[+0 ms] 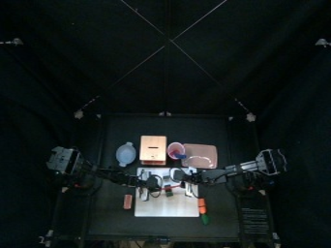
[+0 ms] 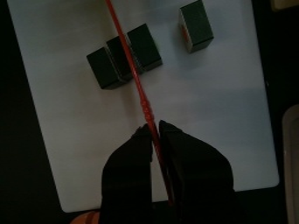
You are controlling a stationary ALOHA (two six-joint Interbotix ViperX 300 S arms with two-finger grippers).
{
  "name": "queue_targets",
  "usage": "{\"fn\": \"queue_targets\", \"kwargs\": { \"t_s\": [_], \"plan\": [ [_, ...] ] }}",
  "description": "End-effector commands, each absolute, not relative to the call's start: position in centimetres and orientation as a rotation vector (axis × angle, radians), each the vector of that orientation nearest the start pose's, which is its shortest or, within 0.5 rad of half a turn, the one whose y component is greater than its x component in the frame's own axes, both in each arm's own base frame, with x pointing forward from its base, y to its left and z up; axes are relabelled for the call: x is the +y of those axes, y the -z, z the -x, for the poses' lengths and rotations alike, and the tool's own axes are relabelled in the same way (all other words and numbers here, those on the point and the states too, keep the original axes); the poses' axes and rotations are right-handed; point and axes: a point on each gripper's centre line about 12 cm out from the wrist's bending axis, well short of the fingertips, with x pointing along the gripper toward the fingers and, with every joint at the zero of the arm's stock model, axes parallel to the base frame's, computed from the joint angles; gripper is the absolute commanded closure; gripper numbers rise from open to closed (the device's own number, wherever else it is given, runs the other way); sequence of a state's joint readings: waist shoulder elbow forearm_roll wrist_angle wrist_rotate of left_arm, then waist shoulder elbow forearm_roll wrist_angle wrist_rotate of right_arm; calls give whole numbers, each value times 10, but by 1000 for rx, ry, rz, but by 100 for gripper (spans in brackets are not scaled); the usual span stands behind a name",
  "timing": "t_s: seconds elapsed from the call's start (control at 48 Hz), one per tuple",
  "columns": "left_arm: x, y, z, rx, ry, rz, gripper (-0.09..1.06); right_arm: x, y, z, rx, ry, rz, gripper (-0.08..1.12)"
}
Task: Place sushi on board then cut the sushi with the knife then place the pieces on the plate
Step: Cut the sushi into 4 pieces
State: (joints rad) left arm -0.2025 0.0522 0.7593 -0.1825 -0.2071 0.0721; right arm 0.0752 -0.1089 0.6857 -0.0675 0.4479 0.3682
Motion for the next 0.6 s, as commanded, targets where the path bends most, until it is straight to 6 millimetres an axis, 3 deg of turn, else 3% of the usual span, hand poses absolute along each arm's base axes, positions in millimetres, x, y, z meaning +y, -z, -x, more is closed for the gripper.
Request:
{"fn": "queue_targets", "kwargs": {
  "t_s": [0.021,0.604],
  "plan": [
    [-78,-149,-377,577,144,29,44,13,-177,-344,983,139,-251,71],
    [-77,-146,-378,583,138,30,44,10,-172,-343,995,148,-252,71]
  ]
}}
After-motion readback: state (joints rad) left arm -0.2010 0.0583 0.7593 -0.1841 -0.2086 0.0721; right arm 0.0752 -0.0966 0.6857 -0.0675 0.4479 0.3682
